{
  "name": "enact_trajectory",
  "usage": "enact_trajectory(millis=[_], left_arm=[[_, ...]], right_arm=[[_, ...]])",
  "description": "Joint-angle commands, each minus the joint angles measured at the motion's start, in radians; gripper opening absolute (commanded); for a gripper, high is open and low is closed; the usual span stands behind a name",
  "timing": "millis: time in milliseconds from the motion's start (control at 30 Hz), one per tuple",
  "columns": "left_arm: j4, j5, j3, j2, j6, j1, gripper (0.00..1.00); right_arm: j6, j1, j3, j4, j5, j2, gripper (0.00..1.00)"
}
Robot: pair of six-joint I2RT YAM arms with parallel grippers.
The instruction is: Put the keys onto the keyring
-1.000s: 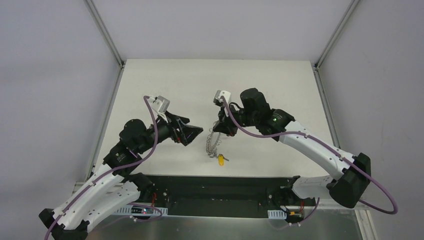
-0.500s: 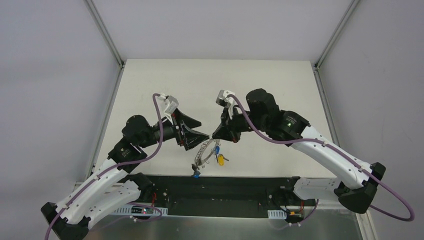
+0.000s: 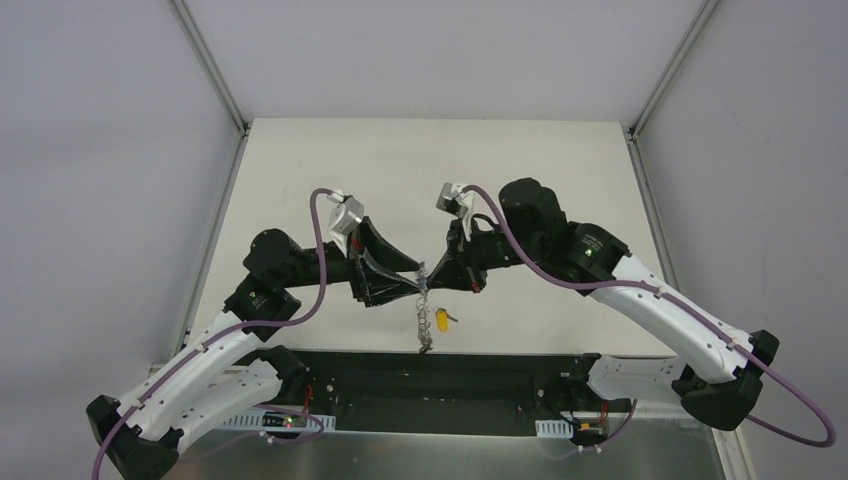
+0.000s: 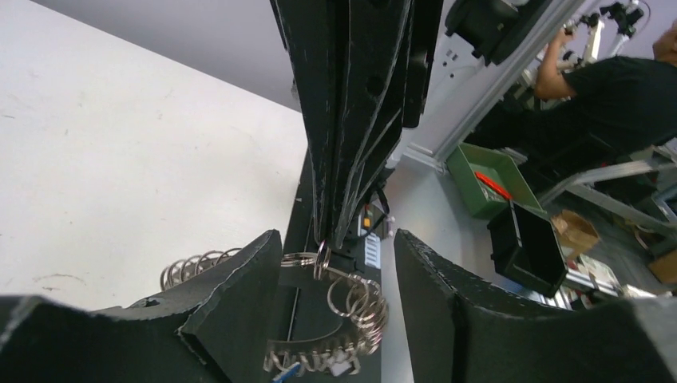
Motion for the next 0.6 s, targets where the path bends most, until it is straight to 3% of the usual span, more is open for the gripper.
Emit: enact_trajectory(millis=[0,133,567], left_arm=[[0.078,0.091,0.013,0.019,-0.024,0.009,0.51],[0.079,0.094,0.009,0.024,-0.022,0.008,0.40],[0.085,0.111,-0.002,0.020,-0.023,0.008,0.24]], right_arm=[[0.054,0.008,0.077,0.038,-0.046,-0.035,0.00],[0.059,0.012,0.090,0.038,-0.043,-0.032,0.00],[0.056,0.021,0.114,0.032,-0.019,-0.026,0.00]])
